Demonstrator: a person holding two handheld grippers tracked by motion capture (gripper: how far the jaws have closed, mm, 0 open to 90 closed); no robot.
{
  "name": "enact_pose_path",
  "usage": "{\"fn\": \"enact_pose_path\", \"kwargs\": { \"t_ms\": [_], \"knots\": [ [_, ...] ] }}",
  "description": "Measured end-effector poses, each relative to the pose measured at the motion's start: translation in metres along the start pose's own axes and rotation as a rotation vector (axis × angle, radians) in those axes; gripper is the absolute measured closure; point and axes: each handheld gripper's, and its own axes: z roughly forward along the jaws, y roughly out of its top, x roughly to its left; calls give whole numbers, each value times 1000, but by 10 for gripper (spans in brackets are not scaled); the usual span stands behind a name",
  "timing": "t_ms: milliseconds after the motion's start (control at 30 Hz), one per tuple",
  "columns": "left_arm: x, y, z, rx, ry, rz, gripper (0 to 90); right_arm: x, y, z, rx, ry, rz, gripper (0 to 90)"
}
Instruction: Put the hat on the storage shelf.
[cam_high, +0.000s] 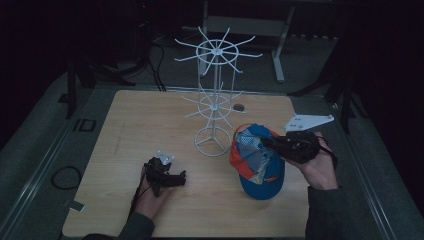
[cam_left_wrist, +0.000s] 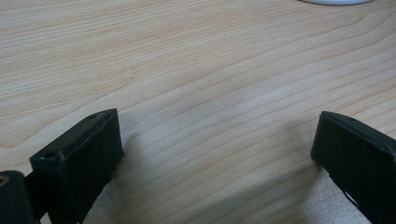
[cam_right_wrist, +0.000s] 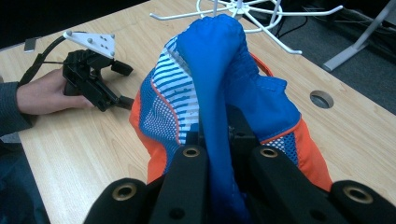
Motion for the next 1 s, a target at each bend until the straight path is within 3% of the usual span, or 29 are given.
{"fn": "enact_pose_path", "kwargs": {
  "t_ms": [1000],
  "knots": [
    [0,0,0,0,0,0,24,-4,12,-11,-5,-27,-26,876]
  ]
}}
